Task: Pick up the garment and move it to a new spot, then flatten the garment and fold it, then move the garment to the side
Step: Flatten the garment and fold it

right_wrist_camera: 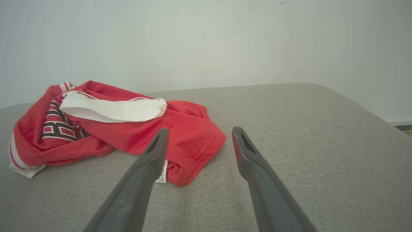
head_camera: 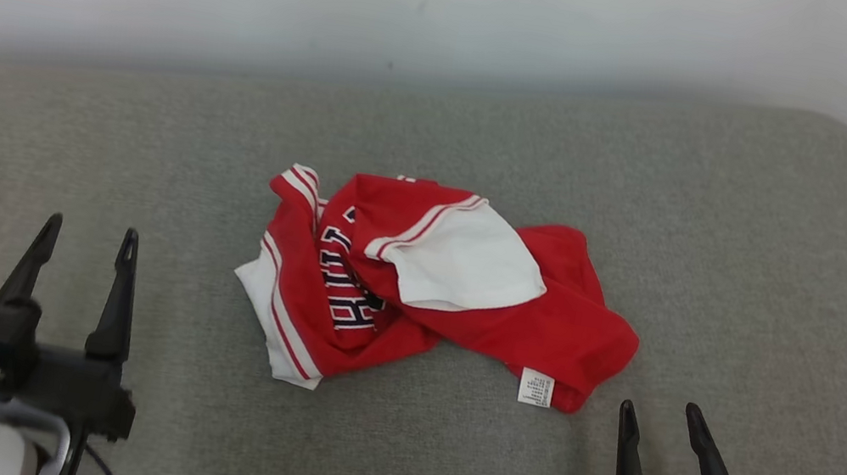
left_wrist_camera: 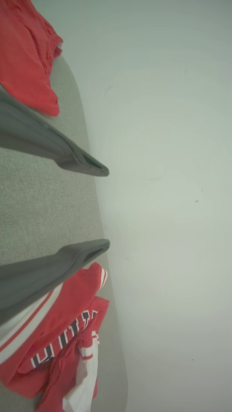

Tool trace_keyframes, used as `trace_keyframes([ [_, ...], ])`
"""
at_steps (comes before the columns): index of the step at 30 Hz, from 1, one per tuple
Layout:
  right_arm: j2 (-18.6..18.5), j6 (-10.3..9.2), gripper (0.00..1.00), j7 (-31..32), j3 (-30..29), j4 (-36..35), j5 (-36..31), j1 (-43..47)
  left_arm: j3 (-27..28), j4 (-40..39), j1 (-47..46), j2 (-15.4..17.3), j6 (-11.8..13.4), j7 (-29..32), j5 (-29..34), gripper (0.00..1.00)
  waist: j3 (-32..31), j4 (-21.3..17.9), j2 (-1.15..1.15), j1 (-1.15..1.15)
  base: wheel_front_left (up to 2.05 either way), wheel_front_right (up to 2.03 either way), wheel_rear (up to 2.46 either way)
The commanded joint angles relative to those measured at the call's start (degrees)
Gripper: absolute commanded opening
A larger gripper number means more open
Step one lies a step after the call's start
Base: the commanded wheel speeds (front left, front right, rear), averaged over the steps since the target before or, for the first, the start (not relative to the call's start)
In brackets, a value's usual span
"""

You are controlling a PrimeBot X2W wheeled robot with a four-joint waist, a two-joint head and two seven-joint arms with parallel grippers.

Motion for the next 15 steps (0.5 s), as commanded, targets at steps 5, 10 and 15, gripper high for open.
trace_keyframes([
  [5, 0.15, -0.12, 1.00, -0.03, -0.17, -0.65, 0.30, -1.67, -2.81, 5.36, -7.04, 1.87, -0.42, -0.19, -0.17, 1.00, 5.81, -4.54, 0.00, -0.01, 0.00, 0.00, 0.00],
  [10, 0.15, -0.12, 1.00, -0.03, -0.27, -1.03, 1.09, -2.74, -5.49, 12.09, -12.24, 3.28, -0.35, -0.19, -1.16, 1.00, 8.33, -6.58, 0.00, -0.01, 0.00, 0.00, 0.00],
  [15, 0.14, -0.12, 1.00, -0.03, -0.64, -0.96, 1.47, -3.43, -10.51, 21.92, -16.42, 4.20, -0.34, 0.09, -3.65, 1.00, 9.30, -7.78, 0.00, -0.01, 0.00, 0.00, 0.00],
])
